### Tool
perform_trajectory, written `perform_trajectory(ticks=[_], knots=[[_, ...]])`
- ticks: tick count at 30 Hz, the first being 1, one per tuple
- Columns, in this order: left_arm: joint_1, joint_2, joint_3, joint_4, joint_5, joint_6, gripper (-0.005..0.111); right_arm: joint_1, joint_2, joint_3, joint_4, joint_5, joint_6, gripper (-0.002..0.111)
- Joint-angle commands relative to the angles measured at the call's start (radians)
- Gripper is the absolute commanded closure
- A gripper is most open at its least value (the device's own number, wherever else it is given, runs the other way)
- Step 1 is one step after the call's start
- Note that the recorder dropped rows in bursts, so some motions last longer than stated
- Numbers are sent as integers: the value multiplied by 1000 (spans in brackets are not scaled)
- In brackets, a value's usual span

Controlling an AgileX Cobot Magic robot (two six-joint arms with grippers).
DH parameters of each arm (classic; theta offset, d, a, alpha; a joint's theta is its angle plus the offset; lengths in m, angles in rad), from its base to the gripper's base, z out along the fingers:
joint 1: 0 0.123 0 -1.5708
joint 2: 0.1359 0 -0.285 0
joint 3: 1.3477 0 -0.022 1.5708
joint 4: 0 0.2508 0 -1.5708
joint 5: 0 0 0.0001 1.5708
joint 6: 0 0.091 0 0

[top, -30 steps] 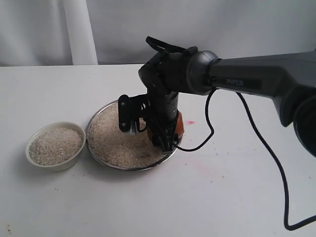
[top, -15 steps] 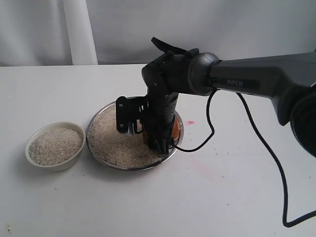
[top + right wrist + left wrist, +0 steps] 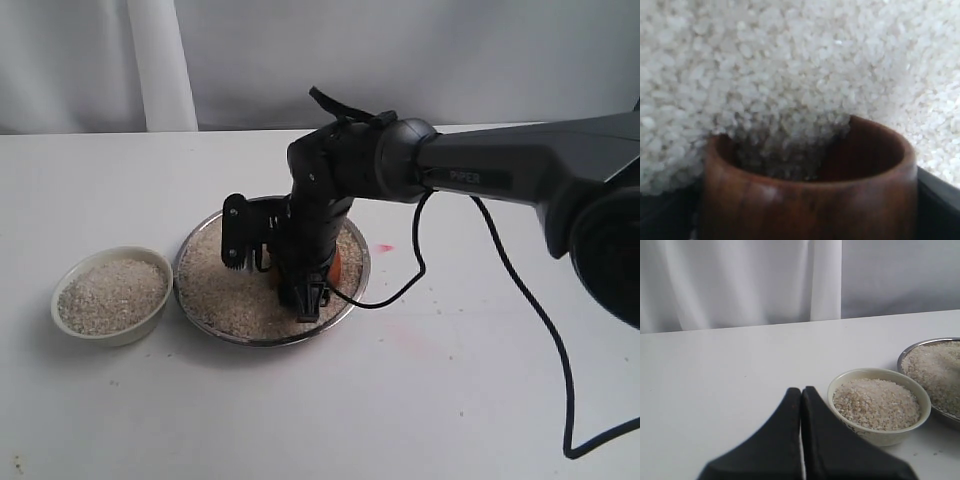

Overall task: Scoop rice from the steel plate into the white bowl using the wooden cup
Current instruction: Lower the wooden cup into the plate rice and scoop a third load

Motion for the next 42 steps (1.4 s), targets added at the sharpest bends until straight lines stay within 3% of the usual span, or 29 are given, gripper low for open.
perform_trajectory(ticks=[1, 30, 38, 42], knots=[[-3, 0, 2, -8, -11, -5, 107, 21, 26, 6, 55, -87, -12, 108], [-3, 0, 2, -8, -11, -5, 107, 36, 37, 6, 209, -215, -30, 108], [-3, 0, 2, -8, -11, -5, 107, 8, 37, 6, 471, -236, -200, 108], [-3, 0, 2, -8, -11, -5, 107, 7, 37, 6, 488, -252, -209, 108]])
